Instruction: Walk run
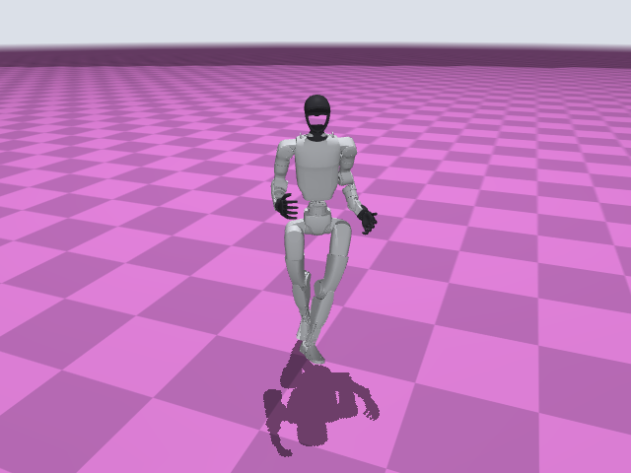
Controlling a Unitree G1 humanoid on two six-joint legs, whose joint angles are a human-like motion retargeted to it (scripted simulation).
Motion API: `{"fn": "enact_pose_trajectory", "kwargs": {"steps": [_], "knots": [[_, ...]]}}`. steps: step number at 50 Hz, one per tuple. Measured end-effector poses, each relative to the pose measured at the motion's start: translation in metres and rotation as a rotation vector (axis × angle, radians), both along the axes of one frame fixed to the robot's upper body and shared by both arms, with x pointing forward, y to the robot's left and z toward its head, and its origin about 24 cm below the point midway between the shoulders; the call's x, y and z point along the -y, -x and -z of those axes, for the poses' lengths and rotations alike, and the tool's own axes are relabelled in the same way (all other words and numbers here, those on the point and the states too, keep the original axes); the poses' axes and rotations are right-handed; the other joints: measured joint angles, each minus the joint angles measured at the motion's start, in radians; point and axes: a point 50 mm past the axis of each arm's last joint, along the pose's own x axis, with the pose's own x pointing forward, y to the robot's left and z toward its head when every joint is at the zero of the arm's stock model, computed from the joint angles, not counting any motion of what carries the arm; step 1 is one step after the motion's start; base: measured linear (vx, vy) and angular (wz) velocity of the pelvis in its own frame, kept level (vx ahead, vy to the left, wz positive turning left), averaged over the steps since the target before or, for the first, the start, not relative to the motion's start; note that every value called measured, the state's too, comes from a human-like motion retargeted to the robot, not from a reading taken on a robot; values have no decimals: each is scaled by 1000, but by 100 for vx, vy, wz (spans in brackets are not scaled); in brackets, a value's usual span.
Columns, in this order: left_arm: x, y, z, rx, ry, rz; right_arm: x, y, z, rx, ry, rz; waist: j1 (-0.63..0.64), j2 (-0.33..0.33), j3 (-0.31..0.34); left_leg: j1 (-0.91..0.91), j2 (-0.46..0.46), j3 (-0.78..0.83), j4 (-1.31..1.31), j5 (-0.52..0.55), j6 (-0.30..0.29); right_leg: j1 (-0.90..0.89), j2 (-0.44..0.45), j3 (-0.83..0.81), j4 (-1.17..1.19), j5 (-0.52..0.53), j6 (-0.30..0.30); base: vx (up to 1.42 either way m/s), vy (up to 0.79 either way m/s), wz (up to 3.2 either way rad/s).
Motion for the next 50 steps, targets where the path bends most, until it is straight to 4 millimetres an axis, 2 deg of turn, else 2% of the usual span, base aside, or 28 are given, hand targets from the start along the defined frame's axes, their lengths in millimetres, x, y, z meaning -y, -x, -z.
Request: {"fn": "enact_pose_trajectory", "kwargs": {"steps": [2, 3, 4, 5, 7, 8, 10, 12, 13, 15, 16, 17, 20, 25, 27, 28, 29, 30, 32, 33, 35, 36, 37, 38, 40, 44, 47, 50], "knots": [[-4, -12, -9, 39, -52, 2, -3, 3, 1, -11, -1, -40, 4, -16, -6, 42, 17, 120, -14, 37, 37, 54, 32, 10, 34, 44, 17, 106, -31, 90], [-6, -17, -14, 59, -74, 4, -6, 5, 3, -25, -5, -61, 40, -45, -7, 63, 40, 172, 11, 66, 116, 83, 20, 29, 63, 89, 25, 131, -73, -11], [-5, -24, -17, 79, -89, 18, -6, 7, 7, -43, -10, -68, 58, -71, -18, 84, 43, 166, 43, 11, 143, 93, 3, 9, 114, 145, 23, 154, -105, -9], [-4, -32, -21, 98, -101, 38, -5, 9, 12, -63, -16, -67, 66, -95, -34, 105, 37, 130, 78, -88, 143, 94, -15, -31, 176, 207, 16, 142, -64, 108], [13, -48, -20, 130, -55, 46, 0, 17, 33, -149, -11, -67, 42, -80, -78, 28, 57, -132, 202, -127, 143, -31, 42, 4, 421, 345, -47, 95, 18, 218], [18, -61, -21, 168, -3, 9, 1, 19, 44, -198, 3, -97, -8, -65, -74, -2, 66, -148, 284, -150, 143, -109, 28, 16, 599, 349, -90, 69, 44, 221], [38, -80, -26, 223, 128, -11, -12, 32, 69, -325, -19, -129, -15, 16, -64, 24, 144, -162, 336, -176, 143, -207, 113, 93, 707, 325, -98, 68, 42, 169], [62, -94, -38, 309, 252, -41, -12, 46, 82, -390, -39, -113, -16, 89, -64, 95, 157, -220, 295, -173, 143, -286, 133, 124, 741, 201, -124, 68, 43, 186], [63, -97, -43, 337, 276, -54, -7, 54, 86, -409, -50, -97, -1, 109, -58, 129, 151, -235, 257, -147, 143, -321, 122, 151, 740, 149, -149, 65, 37, 182], [62, -103, -50, 365, 254, -18, 1, 70, 94, -450, -63, -47, 7, 141, -49, 185, 121, -307, 189, -97, 143, -390, 64, 148, 699, 60, -274, 62, 26, 220], [61, -105, -54, 375, 209, 30, 3, 78, 97, -471, -59, -17, -15, 153, -53, 198, 101, -373, 172, -73, 143, -418, 29, 132, 644, 12, -283, 71, 24, 305], [59, -107, -58, 384, 163, 77, 4, 85, 100, -492, -53, 13, -41, 161, -60, 211, 79, -441, 155, -49, 143, -441, -5, 119, 581, -31, -274, 71, 23, 361], [52, -111, -70, 410, 38, 193, 0, 102, 106, -533, -38, 95, -152, 155, -86, 266, 2, -658, 116, 1, 143, -479, -45, 185, 327, -59, -167, 58, 2, 376], [33, -115, -80, 424, -111, 257, -10, 99, 103, -515, -35, 106, -217, 83, -62, 387, -81, -871, 112, 5, 143, -535, 17, 603, 50, -132, -107, 80, -21, 234], [29, -110, -75, 397, -138, 250, -13, 93, 101, -507, -17, 60, -220, 57, -42, 444, -111, -911, 135, 3, 143, -529, 26, 678, 0, -160, 22, 65, -7, 123], [27, -106, -71, 376, -140, 235, -12, 88, 101, -501, -1, 32, -220, 39, -26, 480, -128, -911, 149, 9, 143, -521, 14, 672, -15, -155, 117, 85, -3, 89], [26, -101, -65, 349, -131, 216, -12, 83, 100, -493, 19, 6, -210, 26, -18, 510, -142, -892, 158, 33, 143, -514, -7, 607, -14, -109, 137, 89, 5, 51], [25, -94, -58, 320, -117, 193, -11, 78, 98, -482, 41, -19, -195, 16, -13, 537, -155, -865, 163, 65, 143, -506, -34, 513, -4, -44, 119, 91, 14, 45], [27, -77, -40, 247, -64, 156, -9, 69, 96, -464, 90, -45, -189, 27, -40, 529, -152, -800, 227, 201, 76, -479, -15, 520, 45, -118, 42, 108, 8, 87], [29, -67, -31, 211, -35, 141, -9, 66, 95, -454, 112, -51, -191, 42, -56, 502, -152, -759, 290, 301, 16, -478, 6, 580, 90, -167, 30, 109, 0, 191], [38, -50, -13, 143, 19, 160, -4, 61, 92, -431, 129, -14, -256, 100, -77, 372, -85, -683, 520, 454, -163, -460, 10, 559, 155, -256, 24, 95, 1, 327], [44, -45, -8, 118, 36, 170, -4, 57, 89, -416, 114, 4, -266, 95, -83, 319, -27, -584, 604, 493, -269, -438, -29, 486, 138, -261, 19, 75, -1, 322], [48, -41, -4, 100, 49, 177, -4, 53, 87, -400, 96, 18, -267, 82, -88, 274, 26, -479, 675, 521, -337, -415, -69, 413, 121, -265, 13, 55, -5, 223], [48, -37, -3, 94, 53, 178, -6, 49, 84, -382, 73, 25, -247, 53, -89, 247, 67, -362, 719, 527, -331, -390, -109, 340, 106, -269, 2, 52, -4, 154], [44, -30, -3, 94, 33, 182, -8, 38, 78, -345, 24, 29, -186, 4, -79, 170, 68, -250, 807, 403, -242, -344, -124, 345, 85, -278, -18, 63, 1, 86], [30, -23, -8, 84, -82, 203, -11, 16, 55, -222, 7, 8, -55, -46, -33, -51, 29, -214, 870, 194, -174, -243, -154, 206, 17, -264, -14, 59, 2, 86], [22, -26, -16, 101, -144, 202, -7, 6, 38, -146, 27, -3, 3, -52, -16, -164, 96, -131, 780, 57, -90, -175, -118, 134, -16, -280, -6, 55, -9, 152], [17, -28, -21, 116, -166, 206, 2, 2, 26, -97, 41, 8, 58, -49, -11, -237, 152, -13, 588, -9, 10, -118, -56, 92, -38, -306, 0, 65, -14, 139]]}}
